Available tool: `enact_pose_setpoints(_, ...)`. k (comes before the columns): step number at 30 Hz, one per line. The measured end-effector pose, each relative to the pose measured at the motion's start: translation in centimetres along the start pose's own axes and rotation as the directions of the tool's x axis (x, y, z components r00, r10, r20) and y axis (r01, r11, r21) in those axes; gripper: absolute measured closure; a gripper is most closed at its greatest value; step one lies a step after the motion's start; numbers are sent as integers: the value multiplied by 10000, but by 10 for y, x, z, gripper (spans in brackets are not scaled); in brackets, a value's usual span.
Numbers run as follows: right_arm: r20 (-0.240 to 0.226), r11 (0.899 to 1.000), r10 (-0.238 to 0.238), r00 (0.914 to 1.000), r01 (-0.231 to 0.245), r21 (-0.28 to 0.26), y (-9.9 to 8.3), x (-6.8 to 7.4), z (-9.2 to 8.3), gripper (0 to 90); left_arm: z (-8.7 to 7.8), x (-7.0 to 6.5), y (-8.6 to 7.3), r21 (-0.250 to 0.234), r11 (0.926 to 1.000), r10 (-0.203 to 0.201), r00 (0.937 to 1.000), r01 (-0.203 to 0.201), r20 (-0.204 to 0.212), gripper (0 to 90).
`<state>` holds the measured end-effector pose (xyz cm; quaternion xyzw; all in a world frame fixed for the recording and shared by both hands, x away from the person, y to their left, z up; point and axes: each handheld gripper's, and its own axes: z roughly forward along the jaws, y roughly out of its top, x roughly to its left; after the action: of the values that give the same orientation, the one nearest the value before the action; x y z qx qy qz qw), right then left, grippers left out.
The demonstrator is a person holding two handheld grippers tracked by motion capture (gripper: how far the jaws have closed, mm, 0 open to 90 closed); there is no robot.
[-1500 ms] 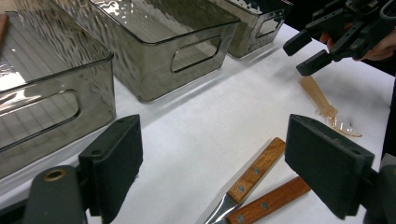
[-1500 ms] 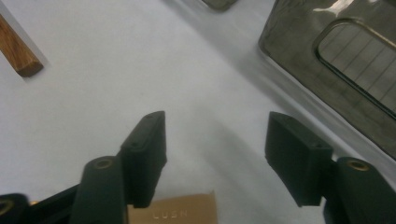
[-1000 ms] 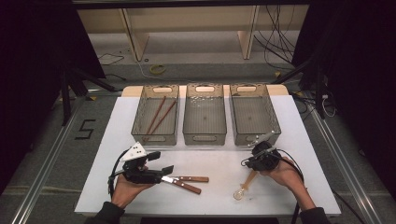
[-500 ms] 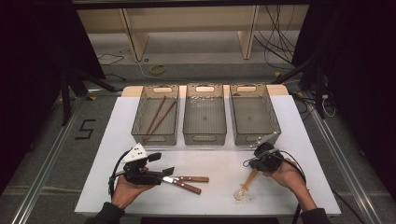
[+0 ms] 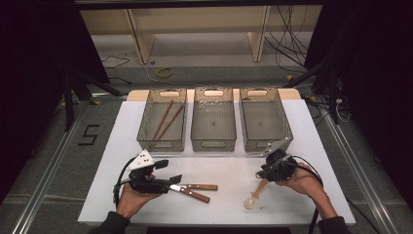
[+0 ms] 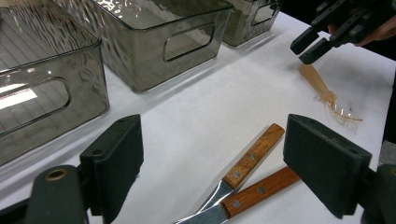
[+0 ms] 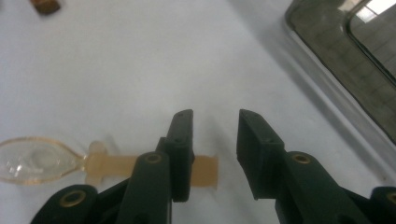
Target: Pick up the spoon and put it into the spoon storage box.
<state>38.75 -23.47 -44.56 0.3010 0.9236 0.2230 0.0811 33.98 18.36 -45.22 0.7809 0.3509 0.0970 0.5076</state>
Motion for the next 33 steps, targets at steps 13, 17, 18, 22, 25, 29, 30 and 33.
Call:
enact_pose_setpoints(13, -1236, 9172, -3591, 9251, 3743, 1369, 12, 26, -9, 355, 0, 1, 0, -42, 10000, -21, 10000, 21, 11, 197)
enact_pose_setpoints(17, -1417, 8896, -4090, 9015, 4284, 1580, 14, 29, -5, 332, 0, 1, 0, -15, 10000, -38, 10000, 38, 27, 199)
enact_pose_setpoints(18, -1410, 8807, -4236, 8948, 4432, 1669, 14, 30, -4, 323, 0, 1, 0, -5, 10000, -40, 10000, 40, 32, 199)
enact_pose_setpoints(22, -1675, 8605, -4524, 8760, 4781, 1761, 17, 32, -1, 306, 0, 1, 0, 8, 10000, -67, 10000, 67, 33, 200)
enact_pose_setpoints(25, -1879, 8425, -4680, 8635, 5002, 2000, 18, 34, 1, 294, 0, 1, 0, 16, 10000, -50, 10000, 50, 32, 201)
enact_pose_setpoints(29, -1936, 8253, -4859, 8523, 5203, 2193, 20, 35, 3, 295, 0, 1, 0, 21, 10000, -70, 10000, 70, 46, 203)
enact_pose_setpoints(30, -1967, 8238, -4883, 8502, 5235, 2174, 20, 34, 4, 296, 0, 1, 0, -5, 10000, -75, 10000, 75, 41, 203)
enact_pose_setpoints(33, -2008, 8171, -4900, 8482, 5272, 2331, 21, 34, 6, 304, 0, 1, 0, 14, 10000, -77, 10000, 76, 48, 204)
